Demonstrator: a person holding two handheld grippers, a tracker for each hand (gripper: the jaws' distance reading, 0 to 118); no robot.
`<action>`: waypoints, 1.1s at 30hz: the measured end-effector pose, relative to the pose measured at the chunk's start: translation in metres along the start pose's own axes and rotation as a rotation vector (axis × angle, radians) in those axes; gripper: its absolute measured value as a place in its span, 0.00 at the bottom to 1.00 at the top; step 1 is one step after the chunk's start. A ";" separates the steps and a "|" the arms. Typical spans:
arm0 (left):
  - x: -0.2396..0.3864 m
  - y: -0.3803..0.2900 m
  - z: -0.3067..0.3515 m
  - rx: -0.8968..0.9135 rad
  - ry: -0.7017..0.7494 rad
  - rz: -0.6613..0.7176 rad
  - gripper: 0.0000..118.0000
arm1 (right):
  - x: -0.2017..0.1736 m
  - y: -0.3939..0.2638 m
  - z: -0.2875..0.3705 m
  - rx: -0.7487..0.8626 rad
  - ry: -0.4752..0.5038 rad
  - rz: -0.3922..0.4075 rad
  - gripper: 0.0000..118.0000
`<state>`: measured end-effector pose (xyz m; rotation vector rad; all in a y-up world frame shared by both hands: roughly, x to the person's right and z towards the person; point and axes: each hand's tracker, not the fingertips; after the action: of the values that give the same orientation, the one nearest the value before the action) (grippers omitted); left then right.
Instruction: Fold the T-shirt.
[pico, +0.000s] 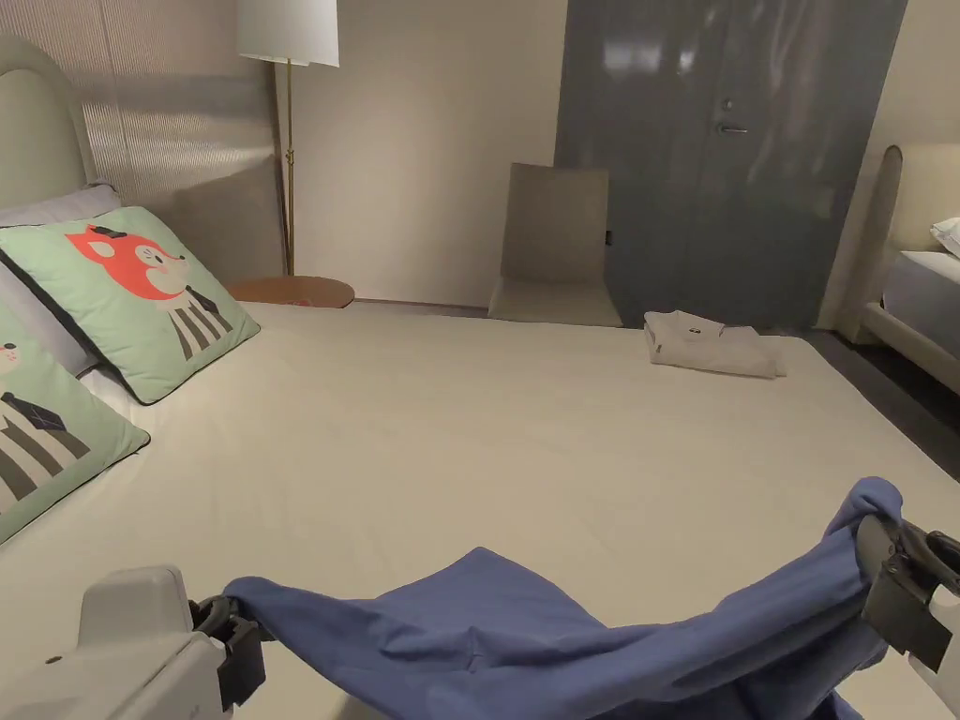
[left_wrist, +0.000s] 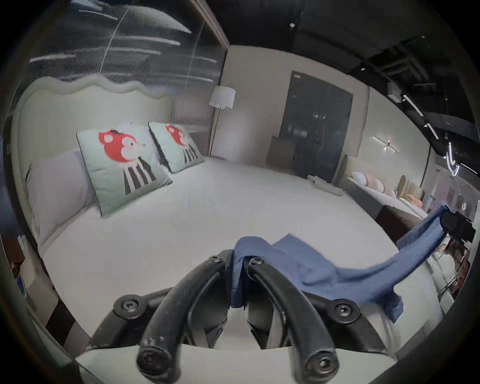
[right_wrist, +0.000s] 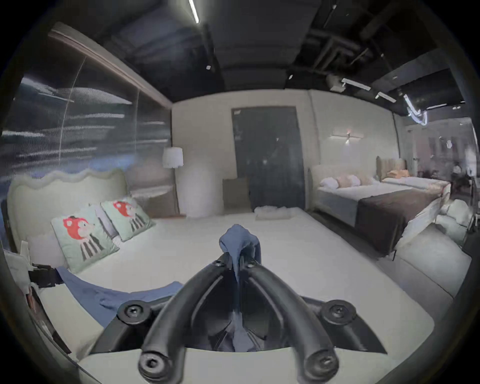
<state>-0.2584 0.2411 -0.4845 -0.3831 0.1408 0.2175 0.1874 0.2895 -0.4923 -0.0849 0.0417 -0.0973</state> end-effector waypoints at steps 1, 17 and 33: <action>0.001 0.010 0.003 0.029 -0.007 -0.006 0.03 | 0.002 0.008 0.007 0.023 -0.011 0.012 0.03; 0.035 0.217 0.057 0.325 -0.102 -0.036 0.03 | 0.013 0.178 0.049 0.382 -0.101 0.037 0.03; 0.052 0.344 -0.002 0.351 -0.065 -0.054 0.03 | 0.007 0.286 -0.069 0.401 -0.124 0.062 0.03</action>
<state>-0.2894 0.5610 -0.6170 -0.0302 0.1016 0.1479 0.2182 0.5668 -0.5860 0.3105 -0.0995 -0.0370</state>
